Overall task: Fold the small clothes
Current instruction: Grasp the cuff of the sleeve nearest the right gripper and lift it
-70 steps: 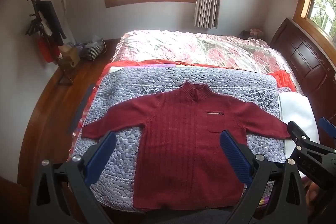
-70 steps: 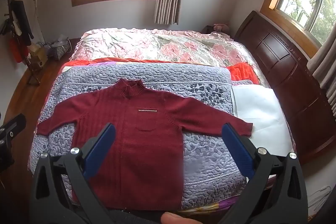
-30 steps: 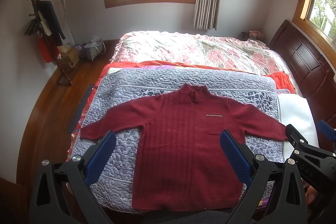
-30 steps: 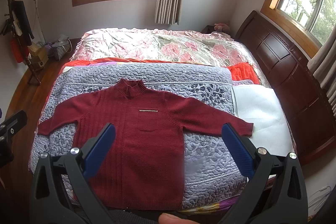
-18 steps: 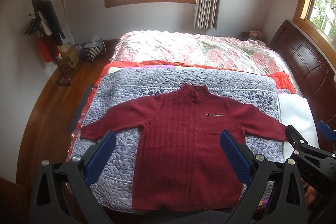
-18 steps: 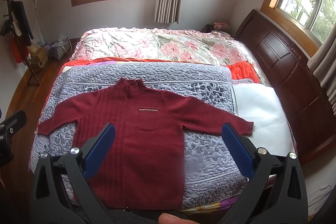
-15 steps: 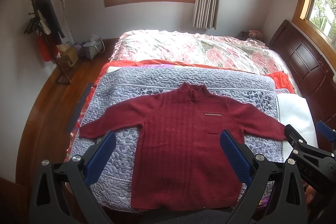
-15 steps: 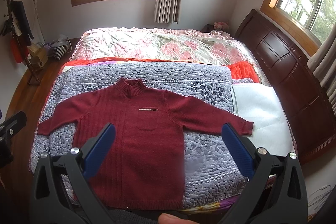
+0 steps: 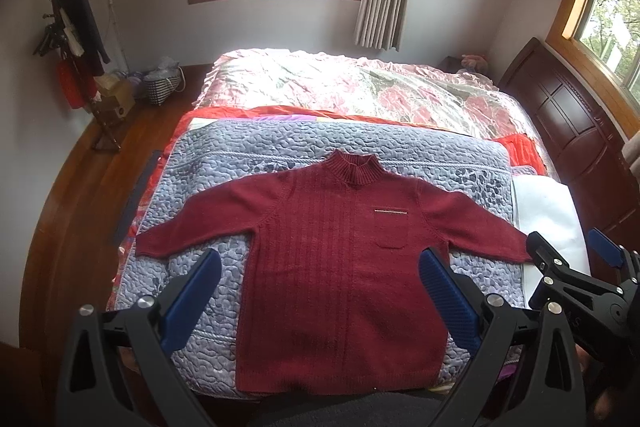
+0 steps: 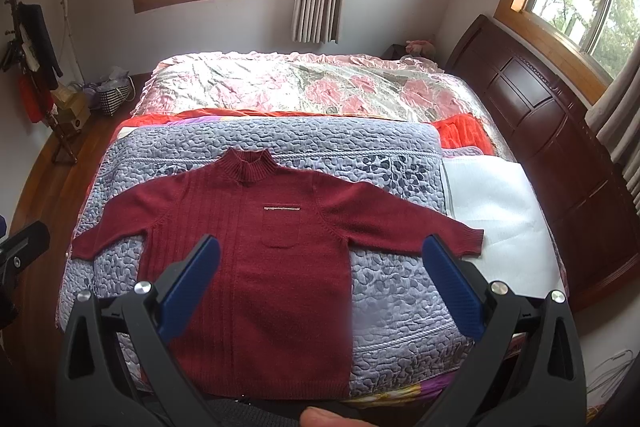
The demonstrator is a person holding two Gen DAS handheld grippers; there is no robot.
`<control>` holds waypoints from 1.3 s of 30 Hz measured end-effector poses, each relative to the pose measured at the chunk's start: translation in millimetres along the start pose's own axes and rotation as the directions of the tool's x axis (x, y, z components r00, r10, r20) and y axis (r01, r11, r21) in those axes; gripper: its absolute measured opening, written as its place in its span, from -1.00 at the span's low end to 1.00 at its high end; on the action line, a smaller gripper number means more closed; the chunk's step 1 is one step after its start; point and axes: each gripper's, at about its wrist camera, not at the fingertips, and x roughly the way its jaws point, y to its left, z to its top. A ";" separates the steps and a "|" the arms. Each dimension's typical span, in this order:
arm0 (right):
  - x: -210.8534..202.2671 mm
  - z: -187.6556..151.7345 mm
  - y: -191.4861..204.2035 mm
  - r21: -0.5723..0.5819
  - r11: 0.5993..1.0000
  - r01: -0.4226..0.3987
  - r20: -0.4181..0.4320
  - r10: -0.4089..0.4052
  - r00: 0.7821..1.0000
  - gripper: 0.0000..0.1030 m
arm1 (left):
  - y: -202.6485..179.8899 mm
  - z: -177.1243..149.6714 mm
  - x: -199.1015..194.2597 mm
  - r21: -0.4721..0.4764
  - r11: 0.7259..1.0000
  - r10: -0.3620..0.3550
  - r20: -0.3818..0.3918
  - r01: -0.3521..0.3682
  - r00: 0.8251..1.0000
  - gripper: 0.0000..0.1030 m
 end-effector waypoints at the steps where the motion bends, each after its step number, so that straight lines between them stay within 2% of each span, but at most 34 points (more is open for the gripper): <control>1: 0.9 -0.2 -0.5 0.001 1.000 0.001 -0.001 -0.001 1.000 0.94 | -0.3 0.1 -0.8 0.004 1.000 0.008 0.004 -0.008 1.000 0.92; 6: 4.9 -1.0 -4.3 0.011 1.000 0.007 -0.007 -0.007 1.000 0.94 | 0.8 1.9 -0.7 -0.002 1.000 -0.008 0.023 0.008 1.000 0.92; 9: 7.1 -1.0 -7.5 0.022 1.000 0.011 -0.006 -0.011 1.000 0.94 | 1.2 3.9 10.3 -0.009 0.999 -0.036 -0.033 0.036 0.999 0.92; 12: 10.5 -1.6 -12.2 0.027 0.999 0.018 0.006 -0.019 1.000 0.94 | 0.1 6.7 18.0 0.001 1.000 -0.008 -0.030 0.008 1.000 0.92; 15: 15.3 -7.2 -28.6 0.023 0.997 -0.069 0.120 0.066 0.991 0.94 | -4.3 12.6 24.1 0.023 1.000 0.013 0.021 -0.014 1.000 0.92; 16: 24.7 -10.4 -38.8 0.037 0.994 -0.099 0.132 0.094 0.987 0.95 | -7.1 15.7 28.6 0.033 0.999 0.008 0.029 -0.008 1.000 0.92; 18: 58.2 -17.0 -60.8 0.093 0.993 -0.078 0.052 0.073 0.996 0.94 | -13.8 21.6 38.3 0.048 0.999 0.004 0.051 -0.006 0.999 0.92; 20: 96.6 -27.0 -87.3 0.122 0.991 -0.046 -0.029 0.050 0.998 0.94 | -17.5 23.0 46.6 0.037 0.999 -0.015 0.105 0.011 0.994 0.93; 22: 132.4 -38.9 -127.1 0.190 0.982 0.003 -0.081 0.013 0.997 0.92 | -21.2 22.1 54.6 0.026 0.995 -0.094 0.149 0.091 0.984 0.93; 23: 148.6 -46.5 -152.8 0.257 0.966 -0.011 -0.094 0.037 0.995 0.91 | -24.2 22.3 59.0 0.028 0.992 -0.129 0.149 0.126 0.980 0.93; 24: 165.7 -56.0 -181.5 0.345 0.938 -0.024 -0.111 0.066 0.992 0.80 | -28.8 23.3 64.2 0.033 0.990 -0.138 0.137 0.135 0.981 0.93; 25: 185.1 -67.7 -214.2 0.456 0.889 -0.035 -0.139 0.110 0.984 0.41 | -37.2 26.0 70.1 0.049 0.990 -0.135 0.114 0.130 0.984 0.93; 26: 205.0 -84.0 -245.7 0.573 0.817 -0.064 -0.154 0.184 0.971 0.17 | -45.6 27.5 76.5 0.070 0.989 -0.136 0.086 0.130 0.987 0.93; 27: 225.0 -103.1 -274.4 0.687 0.722 -0.088 -0.156 0.265 0.952 -0.15 | -53.6 29.2 82.7 0.088 0.987 -0.141 0.063 0.135 0.988 0.93; 28: 243.6 -123.2 -300.0 0.783 0.614 -0.100 -0.141 0.332 0.933 -0.25 | -61.0 30.1 88.8 0.098 0.986 -0.139 0.053 0.133 0.989 0.93; 29: 258.9 -139.6 -318.8 0.835 0.540 -0.103 -0.125 0.369 0.921 -0.26 | -68.5 30.3 94.8 0.106 0.986 -0.131 0.050 0.125 0.990 0.93; 30: 272.1 -150.4 -332.1 0.857 0.506 -0.096 -0.125 0.387 0.914 -0.34 | -75.7 30.0 101.0 0.110 0.986 -0.127 0.041 0.122 0.991 0.93; 31: 282.7 -158.5 -343.7 0.865 0.494 -0.092 -0.124 0.387 0.914 -0.35 | -82.8 29.3 106.6 0.111 0.987 -0.124 0.027 0.121 0.992 0.93; 33: 302.9 -171.0 -362.9 0.891 0.436 -0.123 -0.078 0.415 0.906 -0.29 | -94.8 30.0 120.6 0.102 0.986 -0.132 -0.025 0.134 0.991 0.93; 34: 313.1 -179.5 -375.3 0.917 0.375 -0.135 -0.036 0.414 0.910 -0.03 | -101.1 29.7 127.3 0.097 0.985 -0.139 -0.050 0.143 0.989 0.93; 35: 323.0 -188.6 -389.9 0.940 0.308 -0.144 0.012 0.392 0.920 0.13 | -105.4 27.5 133.1 0.093 0.985 -0.137 -0.070 0.144 0.988 0.93; 36: 333.4 -196.5 -404.0 0.957 0.263 -0.123 0.021 0.359 0.933 0.26 | -109.7 24.2 138.8 0.094 0.986 -0.133 -0.084 0.141 0.988 0.93; 37: 345.9 -202.9 -417.0 0.969 0.222 -0.107 0.026 0.340 0.940 0.23 | -113.4 21.6 145.2 0.100 0.985 -0.130 -0.099 0.139 0.987 0.93; 39: 371.7 -213.5 -438.7 0.982 0.137 -0.130 0.078 0.333 0.940 0.14 | -122.5 17.6 159.5 0.116 0.984 -0.121 -0.126 0.135 0.985 0.93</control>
